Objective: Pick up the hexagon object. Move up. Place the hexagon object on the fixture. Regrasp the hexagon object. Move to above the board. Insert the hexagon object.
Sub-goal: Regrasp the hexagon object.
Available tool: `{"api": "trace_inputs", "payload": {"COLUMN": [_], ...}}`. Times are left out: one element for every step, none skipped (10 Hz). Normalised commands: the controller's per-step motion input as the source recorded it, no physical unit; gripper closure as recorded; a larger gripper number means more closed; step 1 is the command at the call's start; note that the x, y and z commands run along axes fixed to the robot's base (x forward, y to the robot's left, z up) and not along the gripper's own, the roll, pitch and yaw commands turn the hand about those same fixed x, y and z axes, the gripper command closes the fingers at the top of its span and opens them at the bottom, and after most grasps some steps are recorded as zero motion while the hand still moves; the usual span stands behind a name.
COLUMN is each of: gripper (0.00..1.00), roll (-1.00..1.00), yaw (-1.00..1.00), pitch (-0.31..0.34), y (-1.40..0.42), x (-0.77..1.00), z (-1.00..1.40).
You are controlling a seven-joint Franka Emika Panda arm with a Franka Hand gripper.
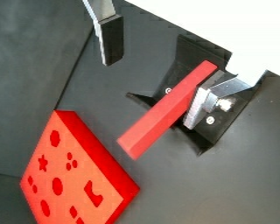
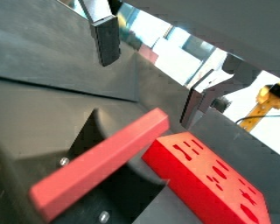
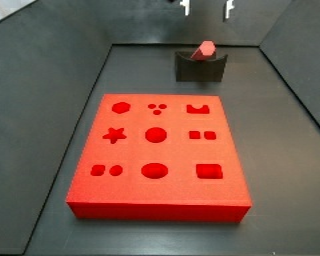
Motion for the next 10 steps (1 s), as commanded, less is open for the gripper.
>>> {"api": "trace_inputs", "payload": {"gripper": [0.00,0.00,0.00,0.00,0.00,0.00,0.00,0.00,0.00,0.00], "roll": [1.00,1.00,1.00,1.00,1.00,1.00,1.00,1.00,1.00,1.00], "yaw": [0.01,0.01,0.01,0.01,0.01,0.01,0.01,0.02,0.02,0.02], "pitch": [0.033,0.028,0.020,0.017,0.014,0.012,0.008,0.005,-0.001,-0.003], "y": [-1.00,-1.00,-1.00,-1.00,-0.98,-0.86,-0.60,-0.39,-0.11,-0.03], "x": [-0.01,-0.03,-0.05,-0.06,-0.06,-0.05,-0.04,-0.04,-0.04,-0.04], "z": [0.83,0.80,0.73,0.65,0.49,0.35,0.18,0.10,0.05,0.04]}}
